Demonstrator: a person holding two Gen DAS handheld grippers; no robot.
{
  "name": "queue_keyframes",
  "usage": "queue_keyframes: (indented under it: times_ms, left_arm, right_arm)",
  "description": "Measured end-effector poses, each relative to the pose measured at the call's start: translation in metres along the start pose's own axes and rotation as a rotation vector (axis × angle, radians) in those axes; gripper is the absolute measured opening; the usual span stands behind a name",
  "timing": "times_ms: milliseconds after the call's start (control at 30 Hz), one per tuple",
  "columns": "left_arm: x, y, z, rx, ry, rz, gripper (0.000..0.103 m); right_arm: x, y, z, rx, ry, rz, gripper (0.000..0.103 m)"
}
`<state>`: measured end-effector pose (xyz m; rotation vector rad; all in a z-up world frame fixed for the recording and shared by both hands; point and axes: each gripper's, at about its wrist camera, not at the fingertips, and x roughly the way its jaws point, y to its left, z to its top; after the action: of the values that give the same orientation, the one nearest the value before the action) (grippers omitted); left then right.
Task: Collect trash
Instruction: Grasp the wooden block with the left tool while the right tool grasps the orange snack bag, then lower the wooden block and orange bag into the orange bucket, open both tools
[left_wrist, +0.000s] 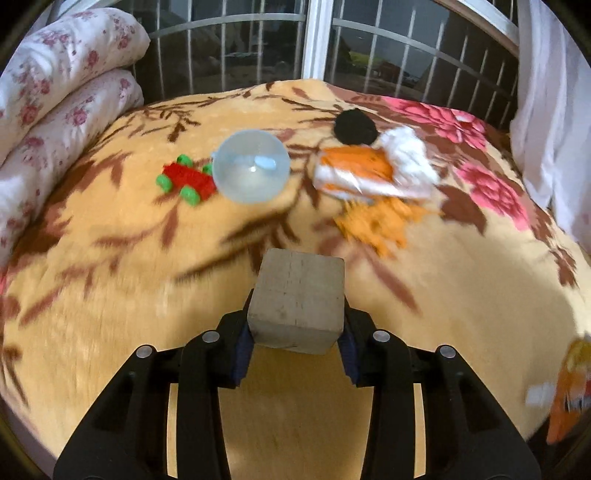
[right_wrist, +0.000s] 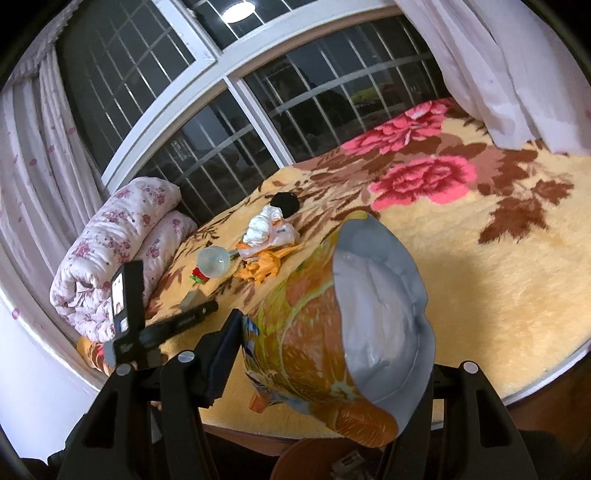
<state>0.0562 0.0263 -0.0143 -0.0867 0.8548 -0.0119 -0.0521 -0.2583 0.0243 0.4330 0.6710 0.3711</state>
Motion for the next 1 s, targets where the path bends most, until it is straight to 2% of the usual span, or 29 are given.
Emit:
queue_keyframes:
  times_ms: [133, 267, 400, 533, 767, 1000]
  left_arm:
    - [-0.031, -0.01, -0.02, 0.008, -0.019, -0.005, 0.038]
    - [-0.063, -0.021, -0.04, 0.046, -0.042, -0.032, 0.038]
    - [-0.09, -0.033, -0.071, 0.099, -0.041, -0.059, 0.038]
    - [-0.102, -0.04, -0.102, 0.141, -0.026, -0.053, 0.038]
    - [-0.09, -0.049, -0.157, 0.206, 0.099, -0.079, 0.038]
    - [-0.036, -0.051, -0.205, 0.265, 0.272, -0.116, 0.038]
  right_arm:
    - [-0.018, 0.006, -0.001, -0.023, -0.006, 0.035, 0.059]
    - [-0.037, 0.013, -0.008, -0.079, 0.043, 0.098, 0.059]
    - [-0.057, 0.024, -0.031, -0.196, 0.107, 0.124, 0.059]
    - [-0.065, 0.028, -0.06, -0.273, 0.181, 0.13, 0.059]
    - [-0.041, 0.026, -0.111, -0.398, 0.359, 0.076, 0.059]
    - [0.009, 0.009, -0.15, -0.414, 0.498, 0.033, 0.059]
